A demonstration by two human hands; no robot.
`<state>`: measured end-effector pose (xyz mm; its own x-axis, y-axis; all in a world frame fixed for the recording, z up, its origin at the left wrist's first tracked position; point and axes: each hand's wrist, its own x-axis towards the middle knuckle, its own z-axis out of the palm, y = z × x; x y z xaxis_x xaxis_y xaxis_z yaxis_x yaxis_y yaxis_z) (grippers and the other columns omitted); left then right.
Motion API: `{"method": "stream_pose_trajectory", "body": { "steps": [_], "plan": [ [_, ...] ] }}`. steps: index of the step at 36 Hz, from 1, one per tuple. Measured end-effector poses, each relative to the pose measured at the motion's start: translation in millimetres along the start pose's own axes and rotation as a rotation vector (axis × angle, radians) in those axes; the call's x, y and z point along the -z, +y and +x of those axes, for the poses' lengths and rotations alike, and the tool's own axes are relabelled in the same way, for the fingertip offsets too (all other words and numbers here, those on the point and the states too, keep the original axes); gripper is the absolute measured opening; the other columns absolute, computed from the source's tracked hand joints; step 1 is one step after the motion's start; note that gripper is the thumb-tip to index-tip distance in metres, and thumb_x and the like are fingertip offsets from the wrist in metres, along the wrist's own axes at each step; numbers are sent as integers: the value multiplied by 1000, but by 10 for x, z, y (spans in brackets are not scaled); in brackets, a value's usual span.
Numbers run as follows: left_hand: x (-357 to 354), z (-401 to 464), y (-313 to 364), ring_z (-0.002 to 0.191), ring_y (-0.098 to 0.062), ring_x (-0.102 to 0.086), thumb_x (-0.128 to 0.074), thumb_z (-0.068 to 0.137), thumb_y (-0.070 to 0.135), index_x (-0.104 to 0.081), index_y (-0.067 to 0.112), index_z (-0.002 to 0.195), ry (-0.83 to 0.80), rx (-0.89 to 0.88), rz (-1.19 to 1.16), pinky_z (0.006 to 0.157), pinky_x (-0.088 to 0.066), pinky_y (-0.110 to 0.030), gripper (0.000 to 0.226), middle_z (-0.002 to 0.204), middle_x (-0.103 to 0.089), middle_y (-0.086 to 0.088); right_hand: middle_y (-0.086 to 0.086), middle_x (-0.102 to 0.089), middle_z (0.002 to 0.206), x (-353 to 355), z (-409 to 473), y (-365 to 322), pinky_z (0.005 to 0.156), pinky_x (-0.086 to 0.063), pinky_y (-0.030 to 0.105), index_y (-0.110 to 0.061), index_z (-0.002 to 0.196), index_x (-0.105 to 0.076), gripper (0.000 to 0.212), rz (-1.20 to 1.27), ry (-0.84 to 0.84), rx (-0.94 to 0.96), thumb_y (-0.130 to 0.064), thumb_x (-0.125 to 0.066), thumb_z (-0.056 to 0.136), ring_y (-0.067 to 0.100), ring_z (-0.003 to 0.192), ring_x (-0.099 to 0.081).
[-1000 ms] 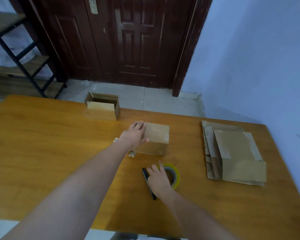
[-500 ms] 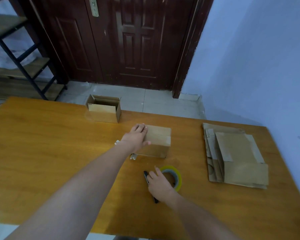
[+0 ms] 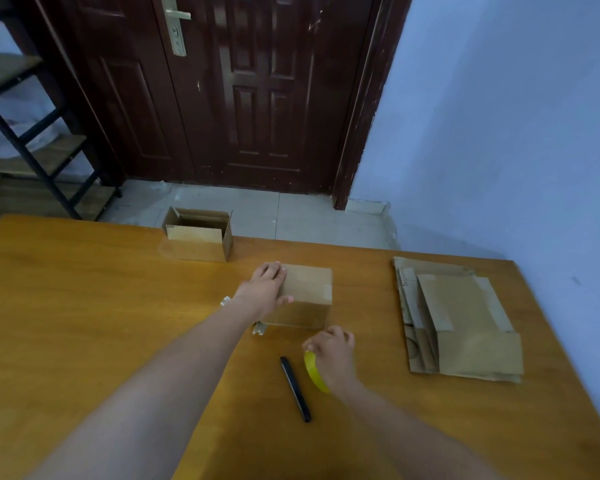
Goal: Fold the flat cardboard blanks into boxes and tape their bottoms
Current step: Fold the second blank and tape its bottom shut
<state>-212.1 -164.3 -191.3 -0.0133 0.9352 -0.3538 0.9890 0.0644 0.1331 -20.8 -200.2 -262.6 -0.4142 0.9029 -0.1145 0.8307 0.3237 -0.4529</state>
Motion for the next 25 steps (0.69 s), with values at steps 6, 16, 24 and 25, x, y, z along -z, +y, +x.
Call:
{"method": "stream_pose_trajectory", "body": {
  "steps": [6, 16, 24, 25],
  "plan": [
    [26, 13, -4, 146, -23, 2, -37, 95, 52, -7, 13, 152, -20, -11, -13, 109, -36, -46, 75, 160, -1, 0, -8, -63, 74, 349, 14, 26, 80, -41, 22, -8, 76, -72, 26, 614, 19, -200, 5, -54, 88, 0, 78, -52],
    [16, 26, 0, 142, -24, -12, -36, 96, 51, -15, 9, 150, 77, -59, 92, 117, -14, -41, 72, 153, -18, -7, 0, -63, 74, 1013, 187, -243, 71, -43, 6, -7, 82, -67, 20, 691, -246, -47, 3, -52, 92, 2, 72, -58],
    [-23, 16, -21, 137, -24, -16, -34, 96, 54, -14, 11, 151, 92, -53, 44, 113, -20, -37, 73, 148, -20, -7, 4, -61, 70, 1626, 628, -499, 68, -39, 9, -21, 66, -61, 36, 628, -73, 42, 2, -51, 92, 5, 70, -54],
    [-30, 15, -15, 137, -24, -16, -34, 96, 53, -13, 11, 151, 91, -51, 35, 113, -20, -37, 73, 148, -20, -7, 7, -62, 74, 1670, 701, -520, 69, -40, 12, -22, 65, -60, 37, 611, -62, 40, 0, -50, 93, 8, 72, -54]
  ]
}}
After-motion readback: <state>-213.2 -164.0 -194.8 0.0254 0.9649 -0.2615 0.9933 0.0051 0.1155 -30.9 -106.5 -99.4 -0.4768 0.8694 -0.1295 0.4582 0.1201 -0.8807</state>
